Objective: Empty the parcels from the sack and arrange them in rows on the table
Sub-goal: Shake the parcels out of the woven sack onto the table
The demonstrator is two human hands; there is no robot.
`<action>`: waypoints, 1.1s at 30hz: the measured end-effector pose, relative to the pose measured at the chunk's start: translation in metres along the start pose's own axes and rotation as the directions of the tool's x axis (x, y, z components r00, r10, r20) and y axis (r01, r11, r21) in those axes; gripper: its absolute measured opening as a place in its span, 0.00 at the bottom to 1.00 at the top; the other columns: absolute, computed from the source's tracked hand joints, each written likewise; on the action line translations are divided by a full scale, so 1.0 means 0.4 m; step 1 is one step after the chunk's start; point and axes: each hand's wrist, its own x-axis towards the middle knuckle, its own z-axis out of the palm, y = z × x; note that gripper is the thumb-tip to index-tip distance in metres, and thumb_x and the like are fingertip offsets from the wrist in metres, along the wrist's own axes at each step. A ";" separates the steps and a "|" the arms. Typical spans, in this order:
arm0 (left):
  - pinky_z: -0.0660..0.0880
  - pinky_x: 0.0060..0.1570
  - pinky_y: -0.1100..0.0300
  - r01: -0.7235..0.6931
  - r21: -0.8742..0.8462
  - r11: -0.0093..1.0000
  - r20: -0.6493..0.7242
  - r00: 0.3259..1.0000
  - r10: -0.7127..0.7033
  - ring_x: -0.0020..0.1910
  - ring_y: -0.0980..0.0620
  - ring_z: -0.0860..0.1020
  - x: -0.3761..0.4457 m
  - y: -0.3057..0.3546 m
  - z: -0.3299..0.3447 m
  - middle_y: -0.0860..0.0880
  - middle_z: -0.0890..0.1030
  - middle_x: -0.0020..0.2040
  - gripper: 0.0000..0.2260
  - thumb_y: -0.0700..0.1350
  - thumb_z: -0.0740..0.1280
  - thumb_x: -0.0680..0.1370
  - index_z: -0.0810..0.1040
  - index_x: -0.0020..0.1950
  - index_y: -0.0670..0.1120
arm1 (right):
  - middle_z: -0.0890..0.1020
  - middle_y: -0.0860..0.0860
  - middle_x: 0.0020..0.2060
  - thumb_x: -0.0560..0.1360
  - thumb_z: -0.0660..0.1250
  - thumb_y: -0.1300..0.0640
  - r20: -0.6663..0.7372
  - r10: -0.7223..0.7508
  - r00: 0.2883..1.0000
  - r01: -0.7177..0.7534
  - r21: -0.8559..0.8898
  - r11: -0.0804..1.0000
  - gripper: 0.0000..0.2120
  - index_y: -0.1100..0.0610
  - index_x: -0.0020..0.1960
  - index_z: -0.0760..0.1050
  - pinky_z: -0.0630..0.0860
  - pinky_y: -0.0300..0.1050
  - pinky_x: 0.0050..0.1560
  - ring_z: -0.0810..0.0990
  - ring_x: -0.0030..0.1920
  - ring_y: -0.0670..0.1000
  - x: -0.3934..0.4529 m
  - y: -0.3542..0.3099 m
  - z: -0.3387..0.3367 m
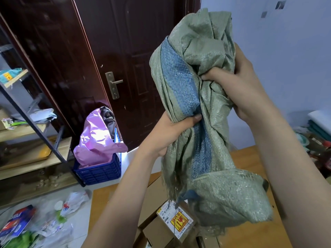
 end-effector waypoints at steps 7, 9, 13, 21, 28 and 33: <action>0.74 0.63 0.45 -0.059 0.011 0.998 -0.005 0.998 0.059 0.57 0.45 0.80 0.008 0.029 0.011 0.43 0.82 0.56 0.15 0.36 0.71 0.74 0.79 0.60 0.41 | 0.83 0.51 0.54 0.68 0.69 0.62 -0.021 0.005 1.000 -0.004 0.064 0.998 0.22 0.50 0.61 0.74 0.79 0.55 0.58 0.83 0.55 0.50 0.001 -0.018 -0.006; 0.76 0.61 0.49 -0.062 0.015 0.998 0.005 0.998 0.062 0.57 0.47 0.80 0.010 0.037 0.015 0.44 0.83 0.55 0.15 0.36 0.71 0.73 0.79 0.60 0.41 | 0.83 0.52 0.54 0.67 0.69 0.60 -0.043 0.010 0.999 -0.006 0.073 0.997 0.23 0.53 0.61 0.75 0.79 0.56 0.58 0.82 0.55 0.52 0.006 -0.017 -0.007; 0.78 0.53 0.58 -0.057 0.082 0.995 0.028 0.998 0.055 0.53 0.52 0.82 0.001 0.044 0.009 0.49 0.85 0.52 0.17 0.38 0.77 0.69 0.81 0.56 0.45 | 0.84 0.54 0.51 0.66 0.70 0.59 -0.089 0.064 0.994 -0.056 0.086 0.995 0.21 0.57 0.59 0.76 0.81 0.54 0.55 0.83 0.52 0.53 0.016 0.002 -0.006; 0.75 0.56 0.62 0.071 0.265 0.962 0.094 0.991 -0.099 0.55 0.58 0.79 -0.024 0.006 -0.057 0.55 0.82 0.54 0.44 0.58 0.83 0.54 0.71 0.64 0.47 | 0.84 0.49 0.44 0.68 0.70 0.53 -0.232 0.239 0.943 -0.176 0.263 0.949 0.20 0.58 0.58 0.78 0.80 0.45 0.47 0.83 0.44 0.47 0.019 0.064 -0.002; 0.77 0.57 0.54 0.065 0.301 0.951 -0.060 0.997 -0.049 0.59 0.49 0.81 -0.022 -0.024 -0.055 0.45 0.83 0.59 0.30 0.38 0.79 0.66 0.74 0.66 0.40 | 0.81 0.48 0.42 0.69 0.68 0.48 -0.156 0.350 0.924 -0.310 0.235 0.921 0.18 0.57 0.55 0.77 0.76 0.41 0.40 0.81 0.40 0.46 0.021 0.114 0.004; 0.71 0.40 0.77 -0.003 0.422 0.907 -0.291 0.947 0.139 0.39 0.73 0.78 -0.003 -0.006 -0.049 0.59 0.80 0.45 0.22 0.33 0.79 0.65 0.74 0.52 0.50 | 0.78 0.47 0.42 0.75 0.65 0.47 -0.149 0.454 0.879 -0.422 0.204 0.883 0.24 0.57 0.66 0.67 0.73 0.35 0.28 0.78 0.35 0.43 0.020 0.149 -0.005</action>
